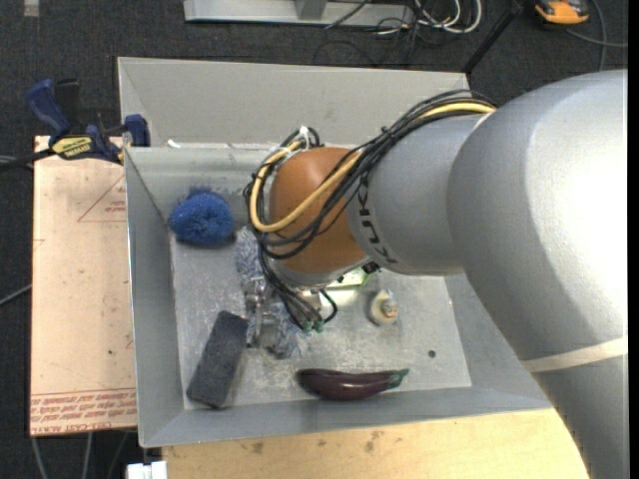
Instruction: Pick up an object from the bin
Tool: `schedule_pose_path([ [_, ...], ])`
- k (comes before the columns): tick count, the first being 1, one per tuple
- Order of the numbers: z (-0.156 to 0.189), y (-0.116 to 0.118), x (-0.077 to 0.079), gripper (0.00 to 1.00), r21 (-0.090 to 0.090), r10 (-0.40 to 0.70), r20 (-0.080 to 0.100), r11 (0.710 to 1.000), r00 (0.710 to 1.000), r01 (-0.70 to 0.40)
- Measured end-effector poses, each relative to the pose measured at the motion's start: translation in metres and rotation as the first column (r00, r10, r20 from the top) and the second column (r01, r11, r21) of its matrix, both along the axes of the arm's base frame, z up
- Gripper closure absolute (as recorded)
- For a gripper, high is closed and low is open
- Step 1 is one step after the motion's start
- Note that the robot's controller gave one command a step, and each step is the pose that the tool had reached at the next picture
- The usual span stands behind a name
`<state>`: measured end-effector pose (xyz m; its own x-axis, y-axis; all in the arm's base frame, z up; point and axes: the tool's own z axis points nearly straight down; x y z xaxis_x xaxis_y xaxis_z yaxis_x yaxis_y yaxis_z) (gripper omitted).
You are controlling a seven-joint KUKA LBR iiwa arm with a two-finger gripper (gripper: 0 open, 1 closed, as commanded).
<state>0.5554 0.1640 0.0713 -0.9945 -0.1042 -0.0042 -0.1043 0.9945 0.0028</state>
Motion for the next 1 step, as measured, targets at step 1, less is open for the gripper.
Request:
schedule_pose_path([
  [1,0.1757,-0.0045,-0.0012,1.0,0.0,0.032,0.006,0.999,0.999,-0.032],
])
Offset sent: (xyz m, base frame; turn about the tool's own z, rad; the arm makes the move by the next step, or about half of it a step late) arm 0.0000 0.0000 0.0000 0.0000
